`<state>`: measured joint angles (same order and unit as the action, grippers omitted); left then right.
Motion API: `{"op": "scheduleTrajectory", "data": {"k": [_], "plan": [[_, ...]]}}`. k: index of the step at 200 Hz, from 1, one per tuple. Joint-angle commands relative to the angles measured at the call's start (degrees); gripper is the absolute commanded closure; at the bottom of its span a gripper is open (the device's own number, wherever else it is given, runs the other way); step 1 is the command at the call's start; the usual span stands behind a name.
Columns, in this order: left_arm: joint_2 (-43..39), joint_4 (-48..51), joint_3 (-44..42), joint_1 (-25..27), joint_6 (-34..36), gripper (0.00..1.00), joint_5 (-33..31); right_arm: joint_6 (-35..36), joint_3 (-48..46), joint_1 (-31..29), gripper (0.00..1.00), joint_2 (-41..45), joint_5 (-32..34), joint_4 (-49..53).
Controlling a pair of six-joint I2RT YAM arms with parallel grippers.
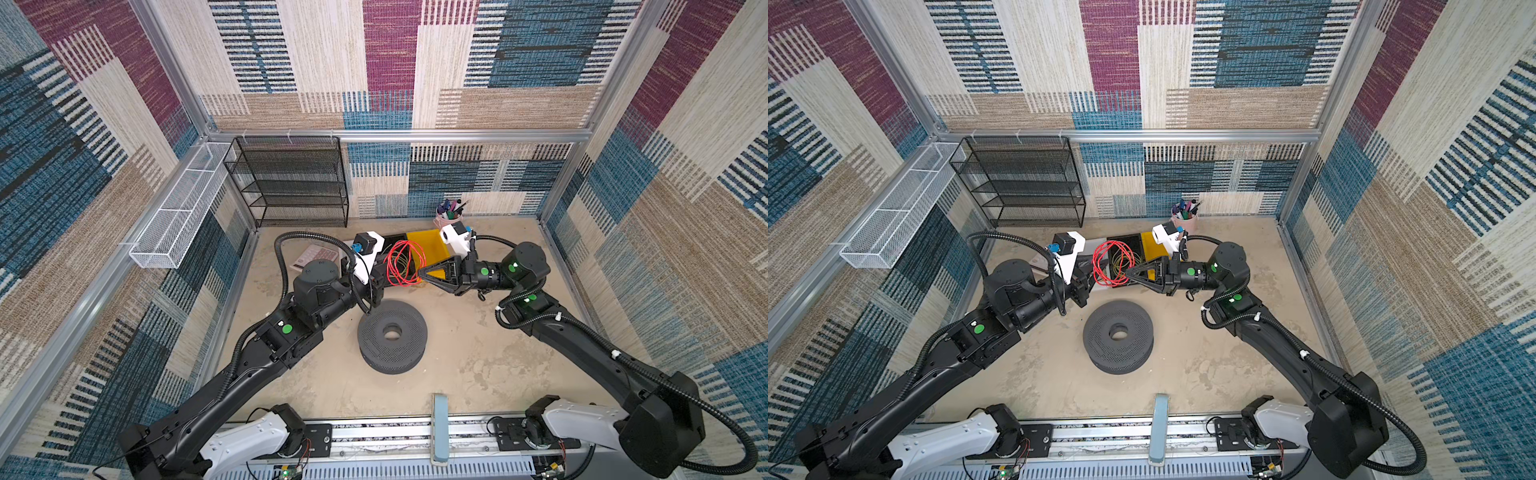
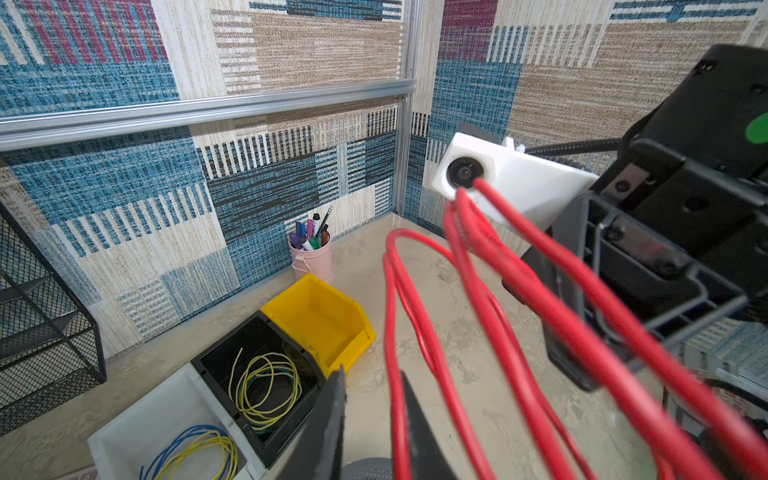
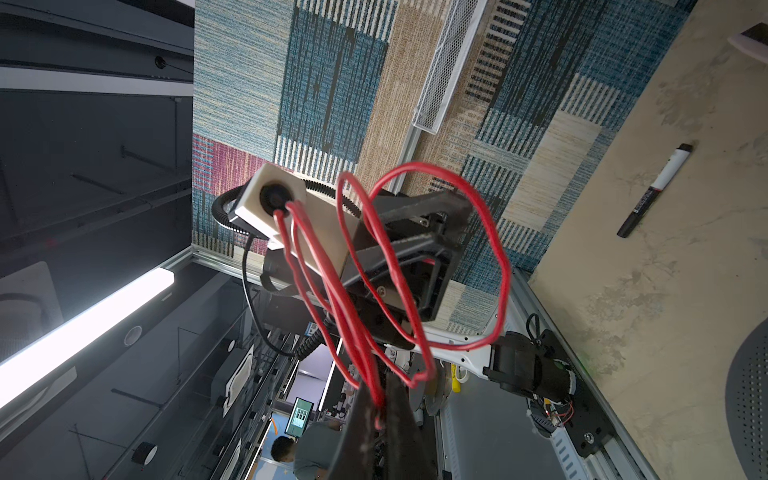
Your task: Wrap the cables
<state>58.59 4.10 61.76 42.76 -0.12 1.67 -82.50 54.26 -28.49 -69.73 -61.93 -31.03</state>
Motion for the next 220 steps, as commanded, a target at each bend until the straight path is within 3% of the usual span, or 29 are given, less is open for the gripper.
{"op": "scheduleTrajectory", "data": {"k": [1,12,33,61,76,92,107,126,161,220], "plan": [[-0.5,0.5,0.7,0.0,-0.8,0.9,-0.7,2.4,0.5,-0.1,1.0,0.0,-1.1,0.2],[-1.0,1.3,0.6,0.0,-1.2,1.0,-1.5,5.8,1.5,-0.1,1.0,0.1,-0.9,3.9],[-2.2,3.7,0.6,0.1,-2.0,1.0,-2.7,18.1,6.3,-0.1,0.99,0.0,0.8,19.0],[-4.0,7.7,0.9,0.0,-3.4,1.0,-1.2,28.8,10.9,-0.1,0.52,0.3,3.2,30.3],[-5.4,9.3,0.4,0.0,-4.0,1.0,-1.3,34.6,14.0,-0.1,0.41,0.2,4.4,36.8],[-6.8,11.3,0.1,0.1,-4.4,1.0,-2.8,42.4,17.9,-0.1,0.35,0.6,7.9,46.2],[-8.0,12.0,-0.3,0.0,-4.4,1.0,-3.2,47.7,20.4,-0.1,0.35,1.6,13.0,52.5],[-8.3,13.1,0.2,0.0,-4.5,1.0,-2.6,52.0,22.8,-0.1,0.43,2.7,18.1,56.3],[-6.3,17.6,3.4,0.0,-5.3,1.0,-1.7,51.0,23.6,-1.6,0.62,2.4,13.4,49.2],[-5.1,20.3,5.2,0.1,-7.6,1.0,-1.8,56.5,27.5,-12.8,0.56,-1.5,19.6,49.2]]}}
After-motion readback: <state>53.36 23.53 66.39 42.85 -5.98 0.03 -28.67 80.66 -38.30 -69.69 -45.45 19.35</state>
